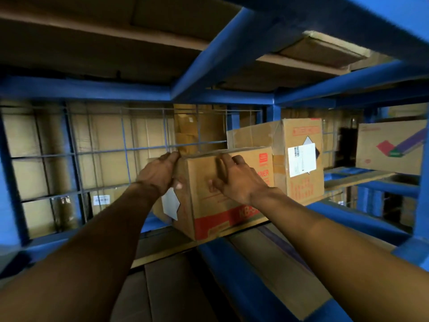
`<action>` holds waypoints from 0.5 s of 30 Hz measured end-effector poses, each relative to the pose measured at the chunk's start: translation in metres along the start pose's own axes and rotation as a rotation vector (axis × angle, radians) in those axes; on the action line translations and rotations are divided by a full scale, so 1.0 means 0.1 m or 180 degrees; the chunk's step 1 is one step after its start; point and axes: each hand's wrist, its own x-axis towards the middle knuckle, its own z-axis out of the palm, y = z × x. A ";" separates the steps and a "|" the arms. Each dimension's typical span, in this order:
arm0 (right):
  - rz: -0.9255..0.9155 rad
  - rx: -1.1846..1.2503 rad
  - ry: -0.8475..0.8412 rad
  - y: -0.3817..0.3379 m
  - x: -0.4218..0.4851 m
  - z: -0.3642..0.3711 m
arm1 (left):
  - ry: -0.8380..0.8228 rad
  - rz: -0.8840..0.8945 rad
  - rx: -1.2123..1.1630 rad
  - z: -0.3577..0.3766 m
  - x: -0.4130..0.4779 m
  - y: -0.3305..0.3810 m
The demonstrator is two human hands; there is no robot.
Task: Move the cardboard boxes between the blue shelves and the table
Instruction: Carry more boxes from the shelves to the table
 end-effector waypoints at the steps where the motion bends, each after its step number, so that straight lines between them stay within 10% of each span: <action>1: -0.0040 0.0022 -0.0070 -0.01 0.02 0.03 | 0.0015 0.0069 0.0024 0.00 -0.01 0.00; 15: 0.0520 0.0670 0.0069 0.02 -0.40 0.02 | 0.0353 0.1042 0.0347 -0.11 -0.31 0.28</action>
